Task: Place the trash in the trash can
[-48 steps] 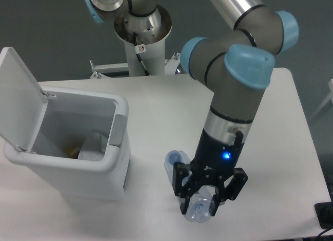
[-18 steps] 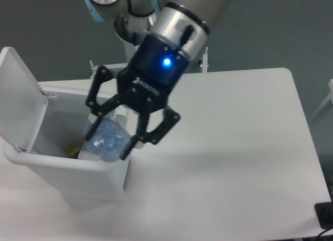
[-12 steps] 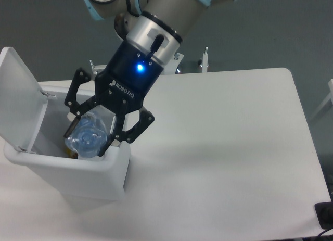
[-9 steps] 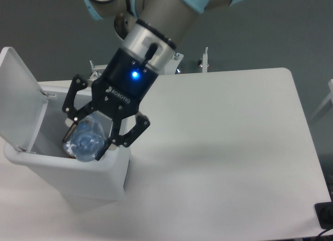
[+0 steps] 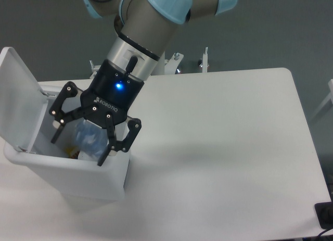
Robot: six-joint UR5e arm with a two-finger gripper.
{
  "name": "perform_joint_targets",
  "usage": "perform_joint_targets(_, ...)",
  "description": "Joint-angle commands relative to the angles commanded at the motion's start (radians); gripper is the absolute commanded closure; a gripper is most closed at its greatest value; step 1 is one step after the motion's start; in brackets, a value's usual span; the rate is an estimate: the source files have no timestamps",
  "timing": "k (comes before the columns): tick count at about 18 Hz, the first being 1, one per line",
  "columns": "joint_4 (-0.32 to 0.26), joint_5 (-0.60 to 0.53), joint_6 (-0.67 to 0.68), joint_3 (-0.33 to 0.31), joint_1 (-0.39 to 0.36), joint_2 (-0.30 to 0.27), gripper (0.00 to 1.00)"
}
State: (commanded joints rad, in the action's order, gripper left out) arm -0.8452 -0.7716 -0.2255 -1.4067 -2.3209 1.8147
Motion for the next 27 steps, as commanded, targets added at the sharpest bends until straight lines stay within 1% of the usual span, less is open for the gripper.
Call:
perform_joint_targets(5, -0.002, -0.003, -0.002, 0.015, -0.014, 0.005, 0.01)
perform_joint_targets(8, -0.002, -0.057, -0.008, 0.023, -0.050, 0.002, 0.00)
perform_joint_targets(12, -0.005, -0.129, -0.116, 0.046, -0.103, 0.008, 0.00)
perform_joint_targets(15, -0.009, -0.172, -0.172, 0.052, -0.147, 0.015, 0.00)
perform_joint_targets(17, -0.012, -0.172, -0.218, 0.051, -0.179, 0.040, 0.00)
perform_joint_targets(19, -0.015, -0.175, -0.261, 0.048, -0.199, 0.086, 0.00)
perform_joint_targets(21, -0.015, -0.175, -0.285, 0.041, -0.245, 0.106, 0.00)
perform_joint_targets(23, -0.018, -0.175, -0.310, 0.054, -0.252, 0.127, 0.00)
perform_joint_targets(25, -0.018, -0.175, -0.339, 0.055, -0.274, 0.141, 0.00)
perform_joint_targets(27, -0.018, -0.176, -0.377, 0.052, -0.282, 0.146, 0.00)
